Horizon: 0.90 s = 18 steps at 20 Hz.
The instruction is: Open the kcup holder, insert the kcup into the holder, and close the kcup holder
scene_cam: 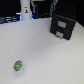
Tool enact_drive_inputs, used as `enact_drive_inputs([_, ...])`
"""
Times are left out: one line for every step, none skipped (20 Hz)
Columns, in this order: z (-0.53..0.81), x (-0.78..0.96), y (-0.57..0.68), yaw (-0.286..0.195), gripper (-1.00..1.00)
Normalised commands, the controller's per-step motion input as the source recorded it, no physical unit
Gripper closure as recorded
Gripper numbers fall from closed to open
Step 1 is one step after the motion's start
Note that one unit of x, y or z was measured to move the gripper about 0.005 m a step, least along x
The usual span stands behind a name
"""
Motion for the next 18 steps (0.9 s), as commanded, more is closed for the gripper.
enact_drive_inputs([0.12,-0.22,0.50,-0.146,-1.00])
enact_drive_inputs([0.12,-0.22,0.51,-0.156,-1.00])
enact_drive_inputs([0.12,-0.23,0.50,-0.162,-1.00])
enact_drive_inputs([0.12,-0.23,0.49,-0.165,-1.00])
enact_drive_inputs([0.10,-0.25,0.50,-0.178,-1.00])
enact_drive_inputs([0.07,-0.27,0.51,-0.189,-1.00])
enact_drive_inputs([0.03,-0.28,0.51,-0.202,-1.00])
enact_drive_inputs([0.01,-0.29,0.52,-0.215,-1.00])
enact_drive_inputs([0.00,-0.29,0.54,-0.224,-1.00])
enact_drive_inputs([0.01,-0.29,0.55,-0.224,-1.00])
enact_drive_inputs([0.01,-0.30,0.55,-0.226,-1.00])
enact_drive_inputs([0.01,-0.30,0.55,-0.226,-1.00])
enact_drive_inputs([0.01,-0.30,0.55,-0.227,-1.00])
enact_drive_inputs([0.01,-0.30,0.55,-0.225,-1.00])
enact_drive_inputs([-0.03,-0.32,0.53,-0.215,-1.00])
enact_drive_inputs([-0.06,-0.30,0.54,-0.220,-1.00])
enact_drive_inputs([-0.08,-0.31,0.53,-0.217,-1.00])
enact_drive_inputs([-0.09,-0.32,0.53,-0.213,-1.00])
